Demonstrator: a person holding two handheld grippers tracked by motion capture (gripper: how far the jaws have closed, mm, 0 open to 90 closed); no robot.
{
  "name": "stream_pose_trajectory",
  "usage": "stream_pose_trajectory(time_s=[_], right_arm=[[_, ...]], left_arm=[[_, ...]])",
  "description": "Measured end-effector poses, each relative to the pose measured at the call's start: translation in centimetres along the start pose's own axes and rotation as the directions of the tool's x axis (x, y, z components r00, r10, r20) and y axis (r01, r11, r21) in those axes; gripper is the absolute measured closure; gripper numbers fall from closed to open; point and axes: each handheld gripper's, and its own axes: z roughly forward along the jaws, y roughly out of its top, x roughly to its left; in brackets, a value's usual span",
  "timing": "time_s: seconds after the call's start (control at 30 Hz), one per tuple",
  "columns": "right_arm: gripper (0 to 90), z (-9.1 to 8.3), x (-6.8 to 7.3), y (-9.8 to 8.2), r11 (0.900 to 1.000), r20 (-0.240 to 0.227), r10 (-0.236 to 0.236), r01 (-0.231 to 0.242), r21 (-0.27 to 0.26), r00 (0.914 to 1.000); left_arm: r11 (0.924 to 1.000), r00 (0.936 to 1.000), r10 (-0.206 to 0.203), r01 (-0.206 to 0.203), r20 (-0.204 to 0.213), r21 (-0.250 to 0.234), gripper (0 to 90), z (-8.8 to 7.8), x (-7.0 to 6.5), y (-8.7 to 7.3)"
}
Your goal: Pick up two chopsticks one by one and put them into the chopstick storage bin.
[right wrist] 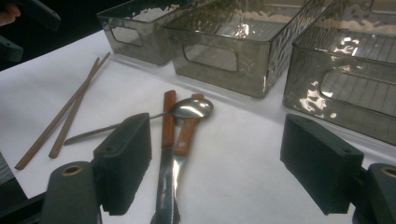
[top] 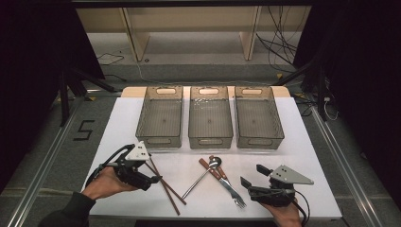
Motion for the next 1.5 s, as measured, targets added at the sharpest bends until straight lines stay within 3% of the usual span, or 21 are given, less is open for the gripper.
stream_pose_trajectory(time_s=[0.07, 0.2, 0.27, 0.37, 0.47, 0.5, 0.57, 0.63, 0.67, 0.7, 0.83, 0.97, 1.1, 1.17, 1.2, 1.23, 1.37, 1.4, 1.43, 1.5], right_arm=[[25.4, 0.0, 0.0, 0.0, 1.0, -0.001, 0.001, -0.001, 0.002, 1.0], [25.5, 0.1, 0.0, 0.0, 1.0, -0.006, 0.001, -0.001, 0.007, 1.0], [25.5, 0.1, 0.0, 0.0, 1.0, -0.008, 0.001, -0.001, 0.008, 1.0], [25.5, 0.2, 0.0, 0.0, 1.0, -0.011, 0.002, -0.002, 0.011, 0.9999], [25.6, 0.2, 0.0, 0.0, 1.0, -0.012, 0.003, -0.003, 0.013, 0.9999], [25.6, 0.2, 0.0, -0.1, 1.0, -0.012, 0.003, -0.003, 0.013, 0.9999], [25.6, 0.2, 0.0, -0.1, 1.0, -0.014, 0.0, 0.0, 0.014, 0.9999], [25.6, 0.2, 0.0, 0.0, 1.0, -0.014, 0.0, 0.0, 0.015, 0.9999], [25.6, 0.2, 0.0, 0.0, 1.0, -0.015, 0.0, 0.001, 0.017, 0.9999], [25.6, 0.2, 0.0, -0.1, 1.0, -0.015, 0.0, 0.0, 0.017, 0.9999], [25.6, 0.3, 0.1, -0.1, 1.0, -0.017, 0.0, 0.0, 0.024, 0.9999], [25.6, 0.3, 0.0, -0.1, 1.0, -0.018, -0.002, 0.003, 0.027, 0.9998], [25.7, 0.3, 0.0, -0.1, 1.0, -0.018, 0.002, -0.001, 0.028, 0.9998], [25.7, 0.3, 0.0, -0.1, 1.0, -0.017, 0.004, -0.003, 0.031, 0.9998], [25.7, 0.3, 0.0, -0.1, 1.0, -0.017, 0.004, -0.003, 0.031, 0.9998], [25.8, 0.3, 0.0, -0.1, 0.999, -0.018, 0.003, -0.003, 0.032, 0.9998], [25.8, 0.4, -0.1, -0.1, 0.999, -0.019, 0.004, -0.004, 0.034, 0.9998], [25.8, 0.4, -0.1, -0.1, 0.999, -0.019, 0.005, -0.004, 0.036, 0.9998], [25.9, 0.4, -0.1, -0.1, 0.999, -0.019, 0.003, -0.003, 0.037, 0.9998], [25.9, 0.4, -0.1, -0.1, 0.999, -0.02, 0.003, -0.003, 0.038, 0.9998]], left_arm=[[0.9998, 0.9999, 0.012, -0.012, 0.011, 0.015, 15.5, 0.2, 0.0, 0.1], [0.9923, 0.9958, 0.086, -0.088, 0.033, 0.087, 15.6, 0.9, 0.1, 0.7], [0.9848, 0.9916, 0.121, -0.126, 0.045, 0.12, 15.8, 1.2, 0.1, 0.9], [0.9643, 0.9828, 0.173, -0.182, 0.064, 0.192, 15.8, 2.0, 0.3, 1.2], [0.9595, 0.9806, 0.184, -0.194, 0.066, 0.204, 15.8, 2.3, 0.4, 1.2], [0.9536, 0.9767, 0.199, -0.212, 0.081, 0.214, 15.8, 2.5, 0.6, 1.3], [0.952, 0.9757, 0.202, -0.216, 0.086, 0.217, 15.8, 2.7, 0.6, 1.4], [0.9452, 0.9721, 0.214, -0.231, 0.096, 0.231, 15.8, 3.0, 0.7, 1.4], [0.938, 0.968, 0.228, -0.247, 0.105, 0.243, 15.8, 3.2, 0.8, 1.4], [0.936, 0.9671, 0.228, -0.25, 0.112, 0.248, 15.8, 3.4, 0.8, 1.4], [0.9092, 0.9543, 0.267, -0.296, 0.134, 0.293, 15.7, 4.1, 1.0, 1.4], [0.9012, 0.9498, 0.273, -0.308, 0.153, 0.305, 15.7, 4.7, 1.2, 1.2], [0.8884, 0.9404, 0.298, -0.336, 0.164, 0.313, 15.8, 5.3, 1.2, 1.3], [0.8714, 0.9306, 0.32, -0.363, 0.177, 0.33, 15.8, 5.6, 1.1, 1.3], [0.8683, 0.9293, 0.32, -0.366, 0.184, 0.335, 15.8, 5.8, 1.0, 1.3], [0.8549, 0.9227, 0.336, -0.383, 0.188, 0.35, 15.8, 6.1, 0.9, 1.3], [0.85, 0.9179, 0.34, -0.393, 0.205, 0.351, 16.5, 6.5, 0.8, 1.2], [0.8369, 0.9116, 0.351, -0.408, 0.213, 0.365, 16.6, 6.8, 0.6, 1.2], [0.8369, 0.9116, 0.351, -0.408, 0.213, 0.365, 16.8, 6.8, 0.6, 1.2], [0.8268, 0.9069, 0.36, -0.419, 0.219, 0.375, 17.5, 7.1, 0.7, 1.2]])
